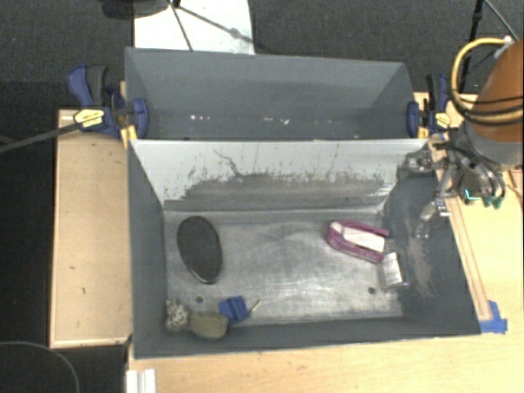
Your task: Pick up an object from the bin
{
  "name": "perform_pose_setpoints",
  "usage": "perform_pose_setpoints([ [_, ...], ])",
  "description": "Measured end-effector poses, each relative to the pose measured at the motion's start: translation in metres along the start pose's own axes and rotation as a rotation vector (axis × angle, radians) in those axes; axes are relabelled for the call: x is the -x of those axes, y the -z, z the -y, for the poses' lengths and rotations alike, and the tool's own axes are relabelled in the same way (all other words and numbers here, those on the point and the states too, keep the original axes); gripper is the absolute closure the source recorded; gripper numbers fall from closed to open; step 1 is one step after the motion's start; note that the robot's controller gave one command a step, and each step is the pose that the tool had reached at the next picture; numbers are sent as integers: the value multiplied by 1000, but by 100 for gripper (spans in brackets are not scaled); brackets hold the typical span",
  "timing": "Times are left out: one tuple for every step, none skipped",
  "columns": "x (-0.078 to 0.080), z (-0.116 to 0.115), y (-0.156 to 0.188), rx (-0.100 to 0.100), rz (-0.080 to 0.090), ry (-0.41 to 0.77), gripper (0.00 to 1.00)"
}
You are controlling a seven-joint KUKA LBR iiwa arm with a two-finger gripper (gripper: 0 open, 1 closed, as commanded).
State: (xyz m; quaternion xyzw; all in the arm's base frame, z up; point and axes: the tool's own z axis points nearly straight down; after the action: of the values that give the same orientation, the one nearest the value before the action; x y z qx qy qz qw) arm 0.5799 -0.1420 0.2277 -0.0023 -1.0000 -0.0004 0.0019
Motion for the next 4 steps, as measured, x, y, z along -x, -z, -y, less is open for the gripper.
perform_pose_setpoints([
  [10,-26,-156,0,5,-71,0],
  [-21,-42,-126,1,6,-160,0],
  [-21,-56,-109,1,11,-290,0],
  [-26,-49,-157,1,6,-390,0],
])
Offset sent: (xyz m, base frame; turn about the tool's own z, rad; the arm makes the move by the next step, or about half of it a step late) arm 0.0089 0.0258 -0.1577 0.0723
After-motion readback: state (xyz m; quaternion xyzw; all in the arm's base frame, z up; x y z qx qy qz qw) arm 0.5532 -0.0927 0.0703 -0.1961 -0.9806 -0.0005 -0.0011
